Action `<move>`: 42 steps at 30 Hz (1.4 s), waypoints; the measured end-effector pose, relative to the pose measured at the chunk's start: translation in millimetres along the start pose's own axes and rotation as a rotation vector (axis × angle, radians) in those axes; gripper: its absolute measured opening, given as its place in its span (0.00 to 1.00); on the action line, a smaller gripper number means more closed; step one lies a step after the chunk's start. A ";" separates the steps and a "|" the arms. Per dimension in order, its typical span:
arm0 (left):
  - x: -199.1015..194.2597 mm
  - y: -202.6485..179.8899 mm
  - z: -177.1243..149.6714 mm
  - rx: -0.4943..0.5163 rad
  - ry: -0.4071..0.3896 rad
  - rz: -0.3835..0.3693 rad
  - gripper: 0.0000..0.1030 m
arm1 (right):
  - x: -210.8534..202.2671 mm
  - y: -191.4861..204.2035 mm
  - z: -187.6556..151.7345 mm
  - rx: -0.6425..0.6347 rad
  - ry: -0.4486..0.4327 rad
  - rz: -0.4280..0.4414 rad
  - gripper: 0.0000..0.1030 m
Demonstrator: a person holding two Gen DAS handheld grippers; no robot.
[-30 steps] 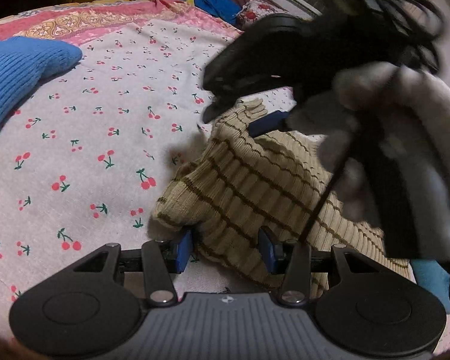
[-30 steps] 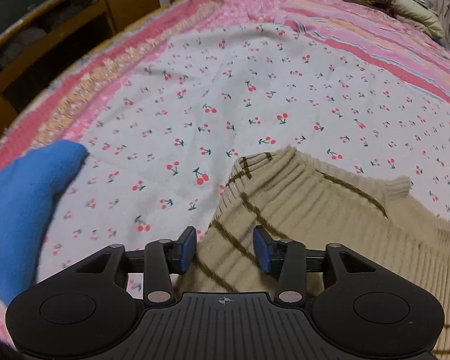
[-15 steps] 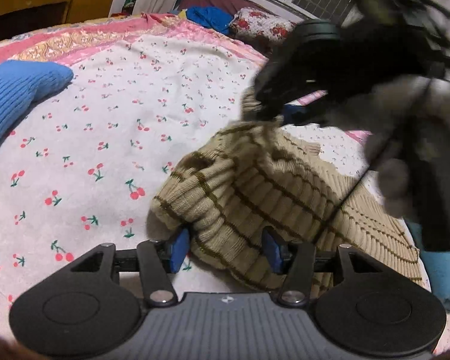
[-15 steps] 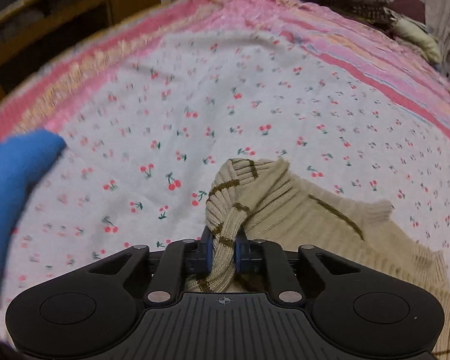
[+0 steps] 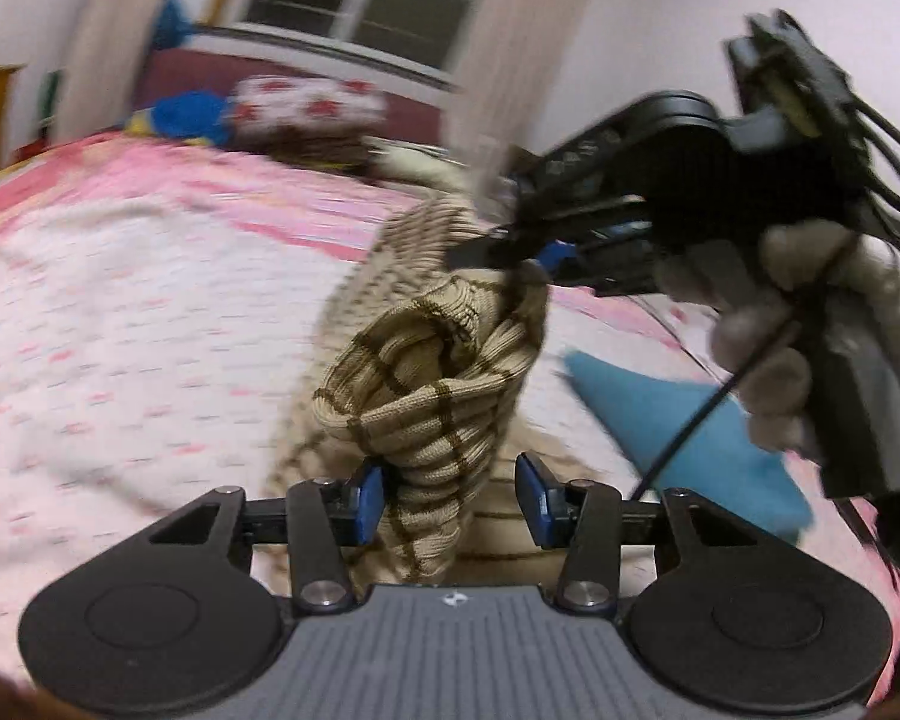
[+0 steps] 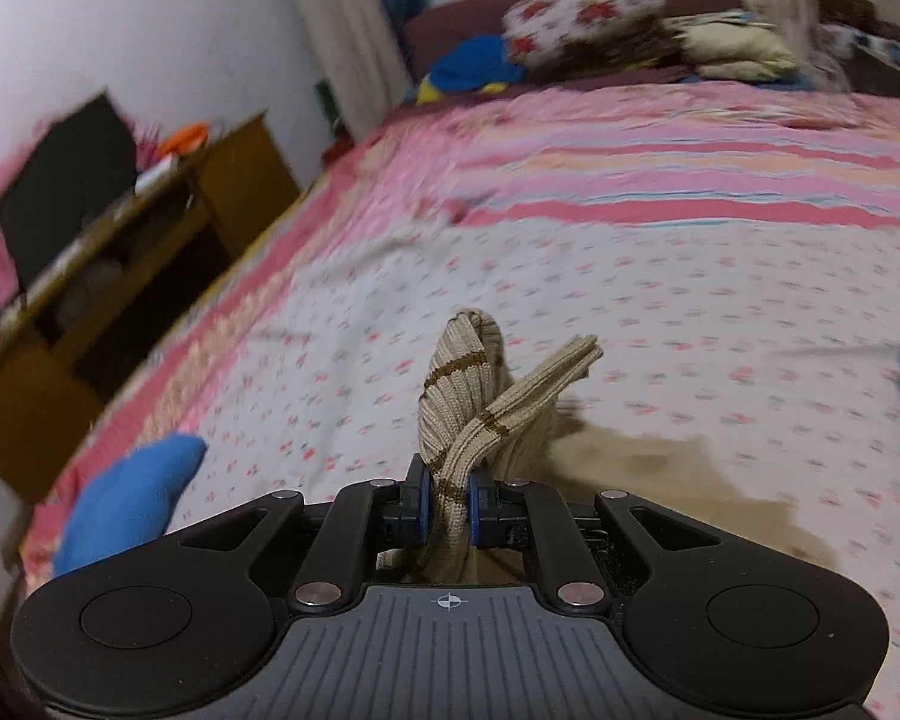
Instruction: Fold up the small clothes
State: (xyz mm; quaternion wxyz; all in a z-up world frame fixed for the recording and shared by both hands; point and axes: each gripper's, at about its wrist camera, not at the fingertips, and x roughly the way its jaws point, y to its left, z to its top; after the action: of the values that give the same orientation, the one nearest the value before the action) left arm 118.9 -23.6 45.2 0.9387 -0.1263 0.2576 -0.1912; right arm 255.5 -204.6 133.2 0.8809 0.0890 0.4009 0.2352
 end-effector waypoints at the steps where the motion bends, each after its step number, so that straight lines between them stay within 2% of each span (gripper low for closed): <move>1: 5.8 -9.8 -1.6 0.022 0.010 -0.013 0.49 | -6.2 -12.7 -1.7 0.016 -0.009 -0.010 0.11; 5: 35.3 -44.7 -17.7 0.139 0.086 -0.036 0.49 | -15.3 -66.2 -14.9 0.103 -0.002 -0.041 0.11; 8: 45.8 -56.7 -33.9 0.209 0.155 -0.025 0.49 | -7.1 -98.0 -34.8 0.164 0.055 -0.052 0.14; 10: 47.1 -62.0 -41.9 0.236 0.195 -0.031 0.49 | 0.1 -114.5 -51.8 0.208 0.096 -0.078 0.17; 13: 36.1 -64.9 -46.1 0.264 0.217 -0.053 0.49 | -6.1 -126.0 -70.1 0.228 0.081 -0.116 0.18; 16: 18.0 -60.6 -46.9 0.281 0.227 -0.078 0.49 | -29.6 -123.0 -80.0 0.220 0.019 -0.135 0.18; 19: 2.8 -54.7 -45.0 0.259 0.227 -0.086 0.49 | -60.1 -105.7 -86.2 0.127 -0.056 -0.181 0.18; 22: -6.2 -49.1 -42.3 0.226 0.214 -0.081 0.49 | -75.3 -79.9 -93.6 0.058 -0.091 -0.090 0.19; 24: -11.9 -44.6 -42.1 0.221 0.202 -0.055 0.49 | -69.0 -63.9 -97.6 0.016 -0.070 -0.024 0.19; 28: -17.7 -29.0 -43.7 0.194 0.194 -0.012 0.49 | -39.7 -51.3 -100.3 -0.035 -0.006 0.004 0.18; 32: -17.0 -15.5 -42.8 0.163 0.193 0.016 0.49 | -19.7 -61.7 -114.4 -0.027 0.108 -0.092 0.17; 34: -13.4 -10.1 -41.6 0.146 0.197 0.024 0.49 | -15.7 -65.8 -130.9 -0.033 0.162 -0.128 0.06; 35: -10.9 -8.3 -41.0 0.141 0.199 0.029 0.49 | -16.0 -68.1 -139.4 -0.033 0.176 -0.135 0.06; 39: 1.7 -5.2 -38.1 0.136 0.205 0.058 0.49 | -18.9 -74.1 -151.4 0.008 0.173 -0.138 0.05; 42: 12.8 -1.7 -35.8 0.146 0.234 0.106 0.49 | -23.0 -66.2 -155.5 -0.059 0.180 -0.162 0.05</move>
State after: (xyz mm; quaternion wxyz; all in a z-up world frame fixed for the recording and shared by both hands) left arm 109.5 -35.5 10.3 0.9177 -0.0208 0.3571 -0.1730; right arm 148.7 -278.5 22.5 0.8597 0.0088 0.4774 0.1817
